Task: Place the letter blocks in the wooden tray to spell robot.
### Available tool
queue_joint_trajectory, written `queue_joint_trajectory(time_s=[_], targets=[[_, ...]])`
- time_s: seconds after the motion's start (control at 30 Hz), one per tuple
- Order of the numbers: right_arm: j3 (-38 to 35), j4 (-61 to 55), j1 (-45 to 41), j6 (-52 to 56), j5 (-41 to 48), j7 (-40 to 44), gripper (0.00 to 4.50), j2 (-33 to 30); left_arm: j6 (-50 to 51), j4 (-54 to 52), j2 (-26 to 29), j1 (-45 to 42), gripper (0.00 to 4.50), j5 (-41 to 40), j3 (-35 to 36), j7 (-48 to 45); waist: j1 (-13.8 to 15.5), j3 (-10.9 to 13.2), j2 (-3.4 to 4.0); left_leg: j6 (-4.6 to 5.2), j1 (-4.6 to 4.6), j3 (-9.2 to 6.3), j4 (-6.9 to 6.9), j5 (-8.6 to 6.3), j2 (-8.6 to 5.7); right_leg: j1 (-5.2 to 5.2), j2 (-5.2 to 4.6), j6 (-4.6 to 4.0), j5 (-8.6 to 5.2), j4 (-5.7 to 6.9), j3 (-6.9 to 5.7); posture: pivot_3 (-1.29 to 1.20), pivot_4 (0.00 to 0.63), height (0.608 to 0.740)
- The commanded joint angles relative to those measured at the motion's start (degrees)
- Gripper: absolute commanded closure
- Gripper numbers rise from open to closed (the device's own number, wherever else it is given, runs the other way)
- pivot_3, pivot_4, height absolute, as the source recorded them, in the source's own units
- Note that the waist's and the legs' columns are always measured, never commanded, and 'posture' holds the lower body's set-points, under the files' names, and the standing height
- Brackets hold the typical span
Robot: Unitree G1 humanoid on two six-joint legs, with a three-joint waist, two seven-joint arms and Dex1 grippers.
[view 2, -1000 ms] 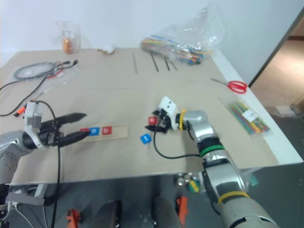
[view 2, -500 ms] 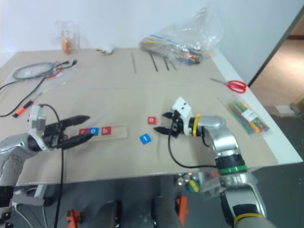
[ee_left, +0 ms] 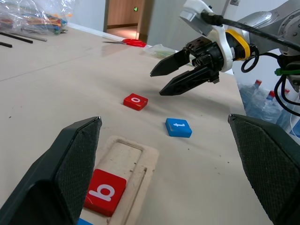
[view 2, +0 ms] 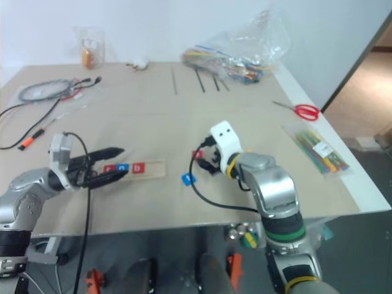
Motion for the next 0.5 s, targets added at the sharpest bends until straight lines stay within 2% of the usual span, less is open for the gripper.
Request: queue_joint_trajectory(time_s=[0.03,0.33,0.5], targets=[[-3.39,-3.52,-2.13,4.7,-0.01,-4.18,0.53,2.85,-1.14,-0.05,-0.39,-1.05,0.0,0.36,-0.23,-0.79,-0.03,0.0,0.0,0.0,0.0,-0.01,-0.02,0.0,0.01,0.0,0.01,0.07,0.03,0.0,-0.01,0.0,0.15,0.74],[-8.86,-4.21,-6.8,14.92,1.9,-8.77,0.53,11.21,0.83,0.44,0.01,-1.97,0.0,0.24,-0.75,-1.8,-0.08,0.0,0.0,0.02,0.0,-0.06,-0.02,-0.01,0.04,-0.01,0.03,0.09,0.04,0.01,-0.05,0.0,0.15,0.74],[-5.23,-3.08,-5.44,12.9,1.8,-11.14,0.53,11.95,1.43,1.21,0.24,-3.54,0.0,0.52,-0.88,-2.17,-0.08,0.0,0.0,0.02,-0.04,-0.06,-0.03,-0.01,0.02,0.0,0.01,0.09,0.03,-0.03,-0.06,0.0,0.15,0.74]])
